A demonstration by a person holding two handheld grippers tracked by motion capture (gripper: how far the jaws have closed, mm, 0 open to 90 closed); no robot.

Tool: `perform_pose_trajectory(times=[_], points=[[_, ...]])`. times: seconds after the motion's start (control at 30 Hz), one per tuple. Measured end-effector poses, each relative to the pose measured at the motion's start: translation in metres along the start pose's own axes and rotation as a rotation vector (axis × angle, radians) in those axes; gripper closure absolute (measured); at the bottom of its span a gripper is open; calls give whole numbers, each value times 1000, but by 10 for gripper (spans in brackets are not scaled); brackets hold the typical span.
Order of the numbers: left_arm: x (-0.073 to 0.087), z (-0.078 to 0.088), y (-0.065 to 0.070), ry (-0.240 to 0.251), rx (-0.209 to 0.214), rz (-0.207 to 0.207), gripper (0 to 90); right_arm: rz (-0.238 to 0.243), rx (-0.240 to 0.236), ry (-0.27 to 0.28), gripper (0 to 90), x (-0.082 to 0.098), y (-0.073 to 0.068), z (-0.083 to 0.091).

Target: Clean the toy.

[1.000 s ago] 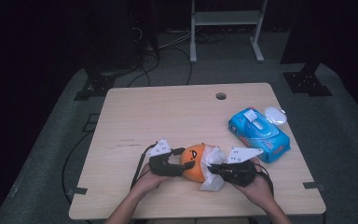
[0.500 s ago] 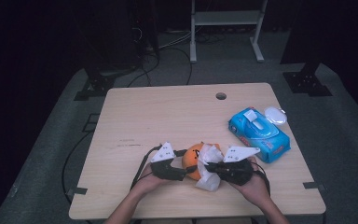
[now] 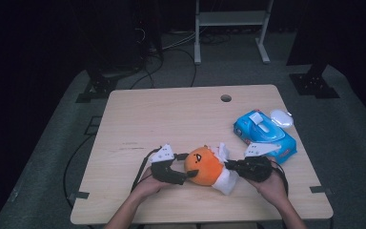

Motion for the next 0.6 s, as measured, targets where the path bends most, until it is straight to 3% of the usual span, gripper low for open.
perform_pose_trajectory(times=[0.07, 0.13, 0.17, 0.27, 0.33, 0.4, 0.5, 0.6], points=[[0, 0, 0, 4, -7, -3, 275, 1, -60, -27, 863, 2, -7, 0], [-1, -1, 1, 5, -14, -9, 297, 20, -68, -33, 864, 3, -14, 0], [-2, -2, 2, 7, -13, -5, 304, 35, -55, -23, 863, 1, -18, 2], [-5, -6, 8, 7, -15, -18, 313, 74, -109, 32, 861, -12, -36, 4], [-6, -8, 13, 0, -24, -46, 312, 109, -106, 29, 859, -16, -45, -1], [-7, -9, 15, -5, -32, -66, 293, 145, -60, 4, 859, -15, -44, -8], [-6, -8, 14, -8, -19, -60, 225, 93, -68, 24, 860, -13, -35, -6], [-5, -11, 16, -11, 0, -69, 172, 80, -49, 57, 861, -17, -34, 0]])
Point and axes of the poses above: each handheld gripper's, and its own axes: z roughly backward along the jaws, x roughly out of its underside, y roughly to its right, the point moved 6 cm from there along -z, roughly forward along the jaws, and after that the axes turned 1 degree about -y, right-handed, at the moved point
